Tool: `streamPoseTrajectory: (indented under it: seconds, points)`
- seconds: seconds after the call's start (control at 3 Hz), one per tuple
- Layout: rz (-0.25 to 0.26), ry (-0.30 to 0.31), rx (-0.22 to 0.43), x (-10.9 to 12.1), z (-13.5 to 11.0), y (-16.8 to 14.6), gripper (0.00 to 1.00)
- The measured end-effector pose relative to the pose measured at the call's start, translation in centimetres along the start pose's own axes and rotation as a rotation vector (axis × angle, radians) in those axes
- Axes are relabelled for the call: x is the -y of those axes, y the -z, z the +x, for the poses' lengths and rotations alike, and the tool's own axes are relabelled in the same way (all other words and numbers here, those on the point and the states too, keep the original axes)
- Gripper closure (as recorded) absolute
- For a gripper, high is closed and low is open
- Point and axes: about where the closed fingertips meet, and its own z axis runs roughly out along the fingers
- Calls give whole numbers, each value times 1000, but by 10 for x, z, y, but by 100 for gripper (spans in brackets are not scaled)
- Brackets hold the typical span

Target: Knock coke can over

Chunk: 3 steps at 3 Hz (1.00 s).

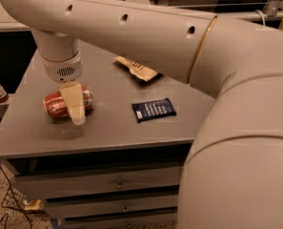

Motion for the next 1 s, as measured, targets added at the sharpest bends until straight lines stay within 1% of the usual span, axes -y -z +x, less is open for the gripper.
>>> streamPoseTrajectory:
  seconds: [0.33, 0.67, 1.0]
  points:
    - [17, -44, -13, -8, 34, 20, 0]
    - [33, -89, 2, -16, 76, 41, 0]
    - [31, -153, 47, -25, 129, 46, 0]
